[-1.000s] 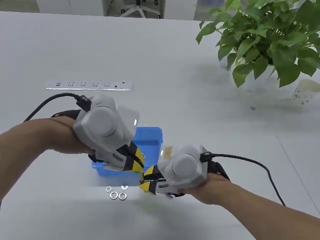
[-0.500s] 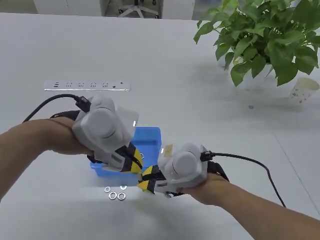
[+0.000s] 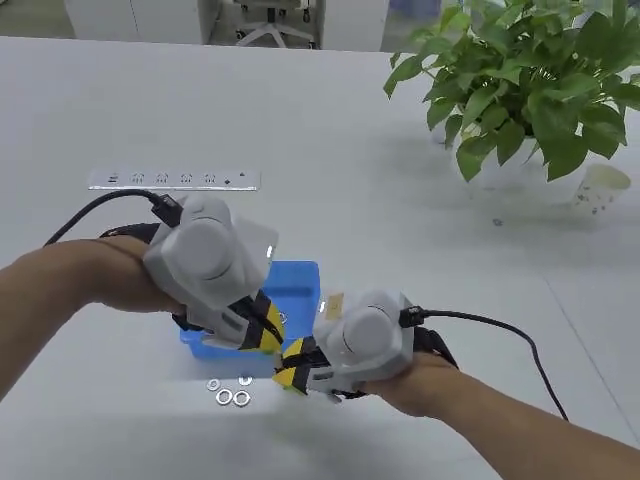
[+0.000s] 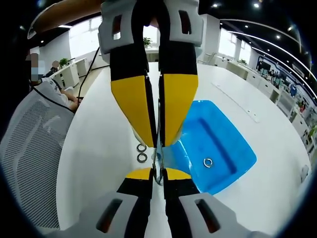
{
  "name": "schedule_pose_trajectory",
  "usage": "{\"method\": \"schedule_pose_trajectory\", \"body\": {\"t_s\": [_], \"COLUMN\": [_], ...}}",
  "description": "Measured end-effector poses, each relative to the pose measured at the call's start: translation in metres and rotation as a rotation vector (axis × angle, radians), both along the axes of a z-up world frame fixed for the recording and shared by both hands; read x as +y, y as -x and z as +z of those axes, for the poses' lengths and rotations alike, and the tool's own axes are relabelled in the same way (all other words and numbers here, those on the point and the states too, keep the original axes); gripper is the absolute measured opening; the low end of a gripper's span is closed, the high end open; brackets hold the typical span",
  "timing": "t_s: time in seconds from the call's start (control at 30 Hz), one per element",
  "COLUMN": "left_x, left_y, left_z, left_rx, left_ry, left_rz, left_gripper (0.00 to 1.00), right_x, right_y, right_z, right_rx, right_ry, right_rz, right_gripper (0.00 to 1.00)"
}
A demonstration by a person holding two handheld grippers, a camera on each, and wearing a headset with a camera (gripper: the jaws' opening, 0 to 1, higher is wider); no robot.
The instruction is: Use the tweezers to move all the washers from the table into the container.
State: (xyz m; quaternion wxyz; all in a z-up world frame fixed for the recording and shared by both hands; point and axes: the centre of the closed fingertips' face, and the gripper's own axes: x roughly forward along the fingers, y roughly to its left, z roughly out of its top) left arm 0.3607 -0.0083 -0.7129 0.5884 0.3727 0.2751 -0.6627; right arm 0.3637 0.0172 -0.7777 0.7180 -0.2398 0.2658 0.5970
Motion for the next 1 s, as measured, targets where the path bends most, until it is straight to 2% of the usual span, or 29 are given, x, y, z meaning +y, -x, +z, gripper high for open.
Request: {"method": "schedule_pose_trajectory", "body": {"t_s": [0.33, 0.63, 1.0], "left_x": [0.003, 0.005, 0.005], "left_y": [0.004, 0.008, 0.003], "left_z": [0.018, 0.037, 0.054], "left_rx": [0.015, 0.009, 0.002], "left_ry": [-0.003, -0.001, 0.003], "left_rz": [0.018, 0.022, 0.029], "left_gripper": [0.06, 0.06, 0.06], "right_x": [0.003, 0.006, 0.006], "right_y": [0.004, 0.005, -0.001], "right_z": [0.018, 0.036, 0.053], "right_rx": [-0.005, -0.033, -0.04], "right_ry": [0.002, 0.01, 0.014], "right_rz": [0.009, 0.036, 0.054], "right_gripper": [0.09, 0.09, 0.09]}}
